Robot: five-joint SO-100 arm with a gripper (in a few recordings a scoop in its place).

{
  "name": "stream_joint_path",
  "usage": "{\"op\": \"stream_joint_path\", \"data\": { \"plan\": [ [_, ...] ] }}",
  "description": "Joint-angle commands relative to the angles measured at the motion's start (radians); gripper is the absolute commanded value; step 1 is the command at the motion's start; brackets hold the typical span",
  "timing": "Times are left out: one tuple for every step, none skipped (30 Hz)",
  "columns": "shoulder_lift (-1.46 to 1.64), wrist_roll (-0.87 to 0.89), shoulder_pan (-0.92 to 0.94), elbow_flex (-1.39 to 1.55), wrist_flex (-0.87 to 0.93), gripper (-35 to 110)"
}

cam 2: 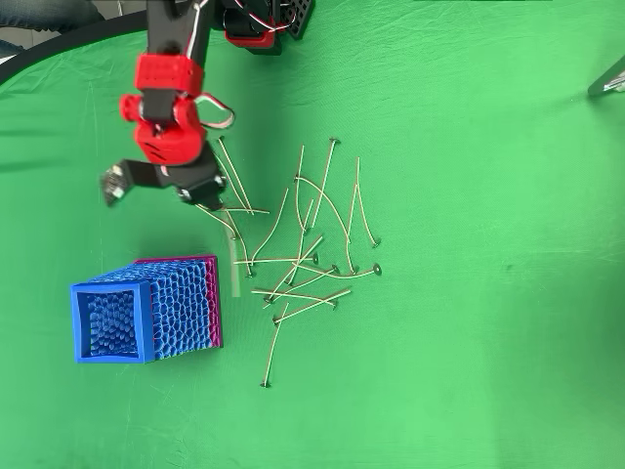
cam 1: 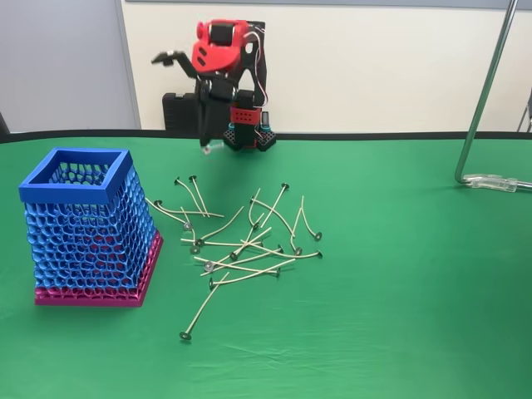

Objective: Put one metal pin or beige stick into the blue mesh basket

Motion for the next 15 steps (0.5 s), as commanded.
{"op": "stream_joint_path", "data": {
  "plan": [
    [-0.005,0.014,0.034,-0.104,0.006,1],
    [-0.008,0.011,0.040,-0.114,0.008,1],
    [-0.012,0.011,0.044,-0.123,0.008,1],
    [-0.015,0.011,0.051,-0.130,0.008,1],
    [-0.020,0.011,0.055,-0.140,0.008,1],
    [-0.026,0.011,0.061,-0.150,0.008,1],
    [-0.035,0.014,0.067,-0.164,0.008,1],
    [-0.043,0.015,0.072,-0.179,0.008,1],
    [-0.051,0.017,0.078,-0.193,0.008,1],
    [-0.058,0.017,0.086,-0.210,0.008,1],
    [-0.067,0.018,0.092,-0.225,0.008,1],
    [-0.074,0.018,0.100,-0.241,0.008,1],
    [-0.081,0.018,0.107,-0.258,0.008,1],
    [-0.087,0.020,0.115,-0.276,0.008,1],
    [-0.095,0.023,0.123,-0.295,0.008,1]
  ]
}}
